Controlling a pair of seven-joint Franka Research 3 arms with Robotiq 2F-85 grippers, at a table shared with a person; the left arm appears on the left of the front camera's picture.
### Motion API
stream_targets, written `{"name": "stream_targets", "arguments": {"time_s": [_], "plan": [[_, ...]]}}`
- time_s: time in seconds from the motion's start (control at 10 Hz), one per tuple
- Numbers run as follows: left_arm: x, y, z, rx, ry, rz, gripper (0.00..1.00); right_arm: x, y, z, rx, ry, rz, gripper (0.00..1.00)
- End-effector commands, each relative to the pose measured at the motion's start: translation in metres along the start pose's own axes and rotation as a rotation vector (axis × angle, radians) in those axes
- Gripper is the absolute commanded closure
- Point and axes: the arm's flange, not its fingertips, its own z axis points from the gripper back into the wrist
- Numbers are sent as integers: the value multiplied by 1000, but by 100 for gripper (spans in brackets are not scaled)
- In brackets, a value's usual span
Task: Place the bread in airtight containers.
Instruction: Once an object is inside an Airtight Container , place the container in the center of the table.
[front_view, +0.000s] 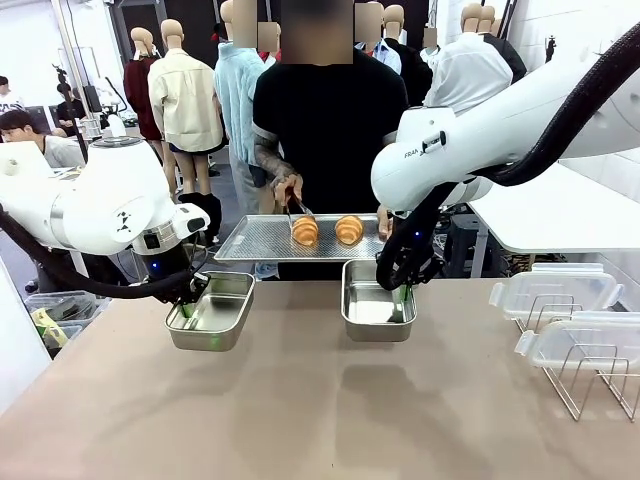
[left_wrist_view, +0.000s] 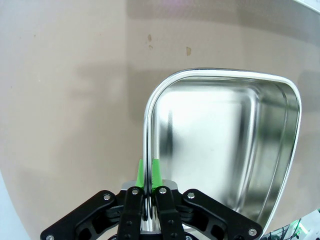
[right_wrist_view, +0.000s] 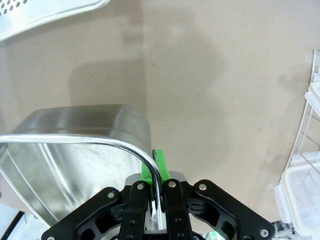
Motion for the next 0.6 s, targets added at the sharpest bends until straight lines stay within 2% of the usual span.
{"name": "stream_targets", "arguments": {"time_s": [0.0,0.5], "plan": [[1,0,1,10,-16,2,100,1,0,3,-2,0,8,100],[1,0,1,10,-16,2,100,1,0,3,-2,0,8,100]]}}
